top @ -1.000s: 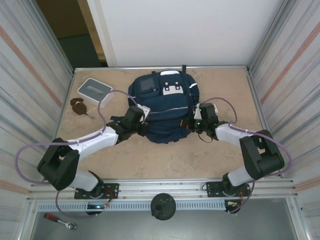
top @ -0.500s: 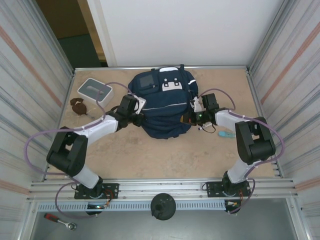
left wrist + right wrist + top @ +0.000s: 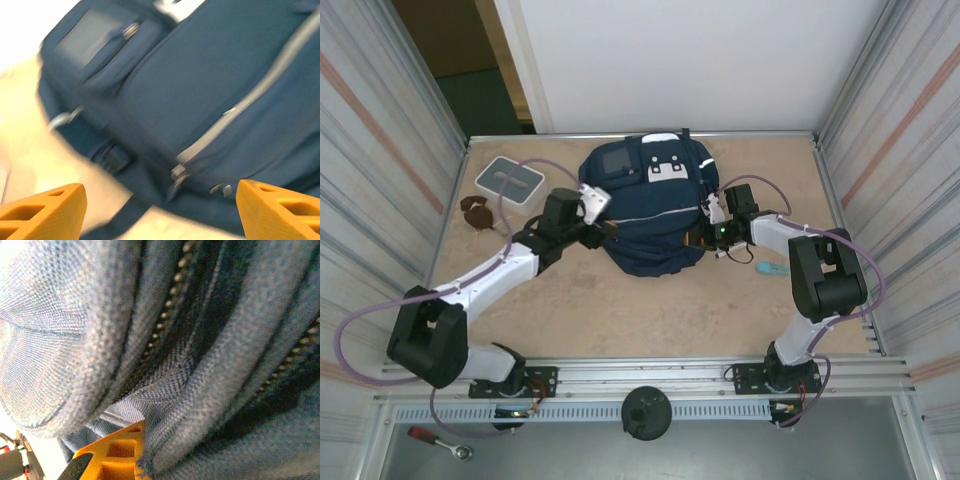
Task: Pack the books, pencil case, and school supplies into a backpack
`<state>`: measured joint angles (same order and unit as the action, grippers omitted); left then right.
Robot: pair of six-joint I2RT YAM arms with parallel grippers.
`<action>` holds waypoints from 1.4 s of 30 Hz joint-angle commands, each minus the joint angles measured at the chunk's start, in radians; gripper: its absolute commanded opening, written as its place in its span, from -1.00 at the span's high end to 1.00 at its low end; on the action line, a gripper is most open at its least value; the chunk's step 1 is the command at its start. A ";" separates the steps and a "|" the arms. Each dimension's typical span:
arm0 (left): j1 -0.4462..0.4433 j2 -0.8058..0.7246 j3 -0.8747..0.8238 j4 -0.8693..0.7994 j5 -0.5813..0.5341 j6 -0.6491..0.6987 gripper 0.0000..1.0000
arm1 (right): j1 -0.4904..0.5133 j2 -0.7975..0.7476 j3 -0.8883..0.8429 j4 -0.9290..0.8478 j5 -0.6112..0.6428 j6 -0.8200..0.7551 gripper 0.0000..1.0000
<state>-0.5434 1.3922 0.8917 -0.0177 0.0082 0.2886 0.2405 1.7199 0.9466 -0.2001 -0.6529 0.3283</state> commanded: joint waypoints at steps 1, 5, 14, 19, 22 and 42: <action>-0.107 0.126 0.077 0.008 0.055 0.262 -0.64 | -0.007 -0.029 0.008 -0.063 -0.002 -0.034 1.00; -0.160 0.282 0.199 -0.032 0.034 0.339 -0.71 | -0.006 -0.033 0.002 -0.056 -0.008 -0.029 1.00; -0.146 0.433 0.383 -0.068 -0.004 0.339 -0.33 | -0.007 -0.037 -0.018 -0.056 0.005 -0.038 1.00; -0.104 0.437 0.430 -0.102 0.136 0.298 0.01 | -0.020 -0.040 -0.024 -0.077 0.028 -0.055 1.00; -0.089 0.464 0.483 -0.157 0.163 0.293 0.24 | -0.026 -0.044 -0.025 -0.083 0.031 -0.060 1.00; 0.012 0.390 0.503 -0.190 0.296 0.062 1.00 | -0.164 0.010 0.212 -0.349 0.809 -0.164 -0.70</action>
<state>-0.5426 1.8400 1.4086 -0.2138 0.2897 0.3832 0.0731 1.6390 1.1046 -0.4637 0.0372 0.2390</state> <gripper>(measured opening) 0.082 0.845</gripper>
